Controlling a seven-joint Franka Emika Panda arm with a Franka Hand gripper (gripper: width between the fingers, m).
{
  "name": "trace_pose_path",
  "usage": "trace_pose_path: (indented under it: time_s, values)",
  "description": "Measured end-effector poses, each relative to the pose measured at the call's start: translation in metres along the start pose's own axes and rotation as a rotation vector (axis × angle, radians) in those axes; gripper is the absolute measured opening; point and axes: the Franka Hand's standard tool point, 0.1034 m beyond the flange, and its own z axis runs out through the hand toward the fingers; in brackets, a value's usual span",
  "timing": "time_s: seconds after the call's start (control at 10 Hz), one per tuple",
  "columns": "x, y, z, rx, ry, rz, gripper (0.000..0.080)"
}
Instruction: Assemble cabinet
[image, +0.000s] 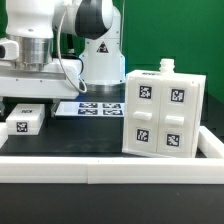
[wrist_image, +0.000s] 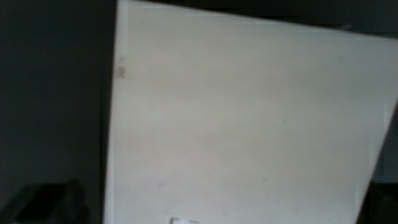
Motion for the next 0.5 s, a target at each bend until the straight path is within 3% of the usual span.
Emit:
trace_pose_path:
  time_s: [0.1,0.2,0.5]
  values:
    - [0.0000,0.0000,0.0000,0.000,0.000,0.000,0.0700]
    - [0.0004,0.0001,-0.0003,0.000,0.001,0.000,0.0565]
    - [0.0004,0.0001,-0.0004,0.000,0.001,0.000,0.0565]
